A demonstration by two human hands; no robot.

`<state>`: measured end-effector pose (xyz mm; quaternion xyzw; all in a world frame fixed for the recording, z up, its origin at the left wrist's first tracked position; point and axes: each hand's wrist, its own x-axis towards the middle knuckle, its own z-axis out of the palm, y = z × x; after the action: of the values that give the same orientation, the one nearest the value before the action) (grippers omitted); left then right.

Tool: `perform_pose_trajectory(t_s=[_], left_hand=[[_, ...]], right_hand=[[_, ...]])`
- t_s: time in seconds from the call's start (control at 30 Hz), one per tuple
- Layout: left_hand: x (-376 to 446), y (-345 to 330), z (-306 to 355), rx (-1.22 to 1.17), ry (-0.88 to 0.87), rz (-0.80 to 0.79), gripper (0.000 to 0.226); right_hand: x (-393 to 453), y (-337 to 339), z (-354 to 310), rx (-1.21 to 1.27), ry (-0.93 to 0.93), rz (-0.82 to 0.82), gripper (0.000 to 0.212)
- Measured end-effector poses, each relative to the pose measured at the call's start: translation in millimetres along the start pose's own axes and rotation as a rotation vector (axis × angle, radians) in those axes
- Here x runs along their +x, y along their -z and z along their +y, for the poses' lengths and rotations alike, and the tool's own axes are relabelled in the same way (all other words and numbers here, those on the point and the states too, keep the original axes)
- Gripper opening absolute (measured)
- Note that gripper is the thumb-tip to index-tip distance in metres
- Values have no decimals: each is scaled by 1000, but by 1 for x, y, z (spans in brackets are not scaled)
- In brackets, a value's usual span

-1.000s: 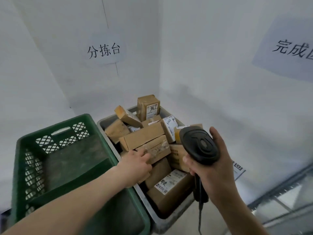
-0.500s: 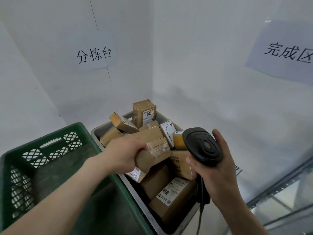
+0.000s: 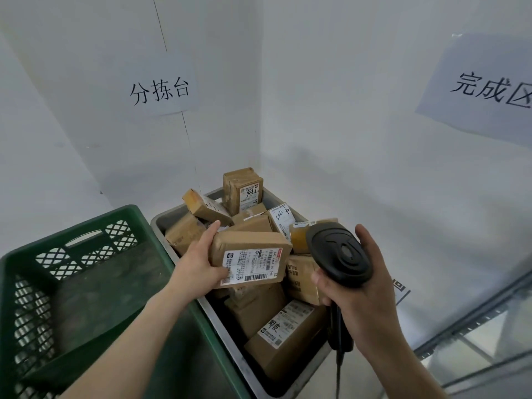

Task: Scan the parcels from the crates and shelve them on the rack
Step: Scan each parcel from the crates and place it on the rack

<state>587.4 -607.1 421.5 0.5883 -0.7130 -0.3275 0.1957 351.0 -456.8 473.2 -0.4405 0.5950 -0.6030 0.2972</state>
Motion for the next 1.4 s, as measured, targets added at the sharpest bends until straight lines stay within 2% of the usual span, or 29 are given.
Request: perform_pose_trajectory(t_s=[0.17, 0.33, 0.4, 0.53, 0.63, 0.7, 0.83, 1.03, 1.4], left_hand=[[-2, -3, 4, 100, -66, 86, 96], [0, -2, 2, 75, -86, 56, 95], [0, 0, 2, 22, -75, 49, 88], [1, 11, 8, -247, 10, 45, 73], [4, 19, 16, -350, -8, 65, 71], [5, 22, 24, -366, -34, 78, 71], [5, 30, 40, -344, -86, 102, 74], [5, 39, 55, -320, -129, 100, 75], [-4, 38, 66, -328, -124, 100, 75]], right_hand=[[-3, 5, 7, 9, -38, 3, 97], [-4, 5, 9, -4, -28, 3, 92], [-4, 6, 10, -14, -32, -3, 92], [-7, 8, 12, -17, -68, -30, 98], [-9, 4, 8, -12, -94, -67, 114], [-9, 2, 3, -24, -80, -95, 116], [-11, 3, 3, -86, -79, -182, 111], [-14, 4, 2, -137, -102, -216, 105], [-24, 14, 7, -95, -90, -163, 108]])
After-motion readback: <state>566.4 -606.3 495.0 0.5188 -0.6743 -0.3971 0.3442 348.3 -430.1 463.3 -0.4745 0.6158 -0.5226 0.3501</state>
